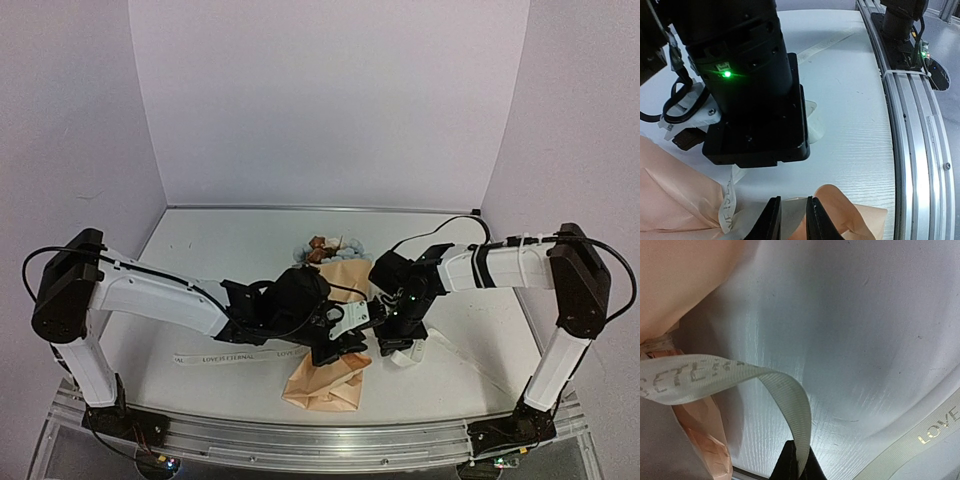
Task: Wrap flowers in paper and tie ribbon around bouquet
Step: Cross the half-tied ribbon over the folded bouquet.
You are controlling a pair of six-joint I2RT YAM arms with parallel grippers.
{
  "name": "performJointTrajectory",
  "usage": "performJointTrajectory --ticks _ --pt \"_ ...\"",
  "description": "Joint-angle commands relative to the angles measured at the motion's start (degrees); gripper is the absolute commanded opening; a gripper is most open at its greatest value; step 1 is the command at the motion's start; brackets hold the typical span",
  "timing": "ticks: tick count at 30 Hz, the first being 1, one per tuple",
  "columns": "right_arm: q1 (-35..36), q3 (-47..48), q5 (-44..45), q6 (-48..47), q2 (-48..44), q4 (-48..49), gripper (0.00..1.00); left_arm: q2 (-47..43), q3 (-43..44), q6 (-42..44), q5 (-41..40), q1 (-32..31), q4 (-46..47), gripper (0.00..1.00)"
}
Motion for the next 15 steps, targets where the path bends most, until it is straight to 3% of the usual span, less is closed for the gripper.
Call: performJointTrajectory --ticks 1,4,8,15 --pt "-0.04 1.88 -1.21 1.54 -0.17 0.2 0.0 1.14 3.85 0.84 2.42 -0.97 -2.0 0.22" --pt "-0.3 1.09 -1.33 1.56 -1.59 0.36 0.04 0.78 4.33 0.03 0.34 -1.18 -1.81 0.25" --pt "-0.44 0.59 -1.55 0.78 -4.13 0.29 0.13 -4.32 2.32 -5.74 -7.11 -0.42 2.53 0.39" --pt "-0.52 -0.19 -1.92 -0.26 -6.31 0.02 0.28 -17.03 -7.1 -23.54 -15.95 6.26 4.15 0.54"
